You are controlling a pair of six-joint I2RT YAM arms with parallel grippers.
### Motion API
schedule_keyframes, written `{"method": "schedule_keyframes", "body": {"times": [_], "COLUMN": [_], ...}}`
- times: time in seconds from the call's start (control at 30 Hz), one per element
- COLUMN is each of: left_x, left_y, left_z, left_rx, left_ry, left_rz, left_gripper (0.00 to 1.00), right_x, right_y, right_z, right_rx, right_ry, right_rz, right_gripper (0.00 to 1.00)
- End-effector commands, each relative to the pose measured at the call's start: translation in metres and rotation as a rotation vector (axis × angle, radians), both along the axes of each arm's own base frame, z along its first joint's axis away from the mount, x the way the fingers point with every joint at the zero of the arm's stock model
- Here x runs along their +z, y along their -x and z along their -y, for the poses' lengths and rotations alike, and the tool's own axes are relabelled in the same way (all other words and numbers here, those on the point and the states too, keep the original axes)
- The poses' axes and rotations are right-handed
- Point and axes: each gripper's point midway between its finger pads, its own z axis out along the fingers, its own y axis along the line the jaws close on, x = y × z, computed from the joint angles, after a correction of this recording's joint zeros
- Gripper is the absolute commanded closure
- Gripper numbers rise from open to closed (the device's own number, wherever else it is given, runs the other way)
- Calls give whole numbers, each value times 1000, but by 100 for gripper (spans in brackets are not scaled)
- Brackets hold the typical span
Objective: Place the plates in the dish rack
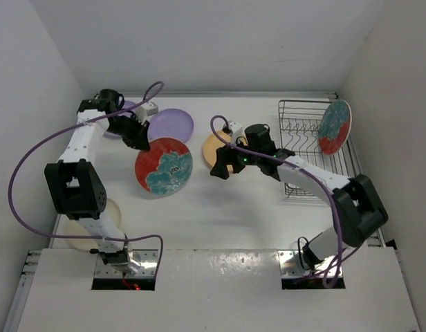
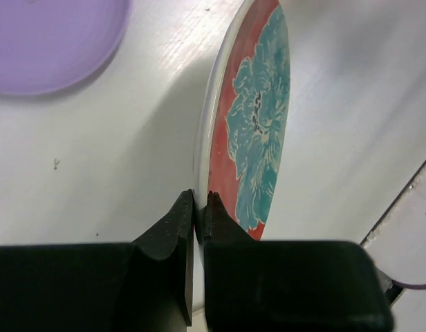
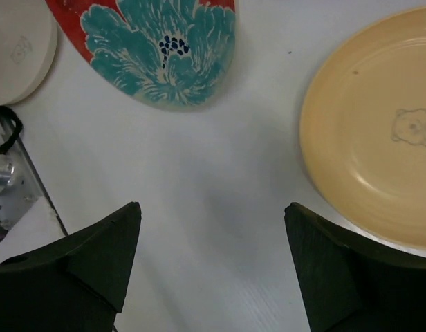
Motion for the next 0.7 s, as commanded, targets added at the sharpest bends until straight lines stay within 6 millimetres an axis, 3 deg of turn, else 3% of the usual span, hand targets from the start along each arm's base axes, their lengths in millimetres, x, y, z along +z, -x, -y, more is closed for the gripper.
{"method": "schedule_keyframes", "body": {"times": [0.0, 0.03, 0.2, 0.3, 0.4, 0.5, 0.6, 0.63, 0.67], "left_x": [22, 23, 37, 48, 61, 70, 73, 73, 72], "left_y": [22, 29, 49, 59, 67, 71, 73, 73, 68], "left_z": [32, 41, 81, 94, 105, 112, 118, 118, 117], "left_rx": [-120, -151, -296, -348, -397, -422, -436, -428, -420], "left_ry": [62, 83, 117, 137, 176, 207, 230, 232, 219], "left_rz": [31, 16, 44, 74, 97, 106, 98, 89, 107], "left_gripper": [100, 100, 100, 100, 100, 100, 100, 100, 100], "right_x": [16, 24, 9, 13, 11, 6, 6, 15, 10], "right_y": [-13, -15, -24, -30, -22, -19, -20, -21, -23], "right_z": [-39, -48, -70, -79, -91, -98, -98, -97, -92], "right_rx": [81, 102, 131, 114, 146, 152, 137, 131, 98], "right_ry": [-169, -204, -212, -257, -278, -275, -289, -304, -296], "right_rz": [-30, -18, -32, -45, -34, -24, -28, -16, -22], "right_gripper": [19, 19, 18, 20, 24, 42, 76, 96, 100]}}
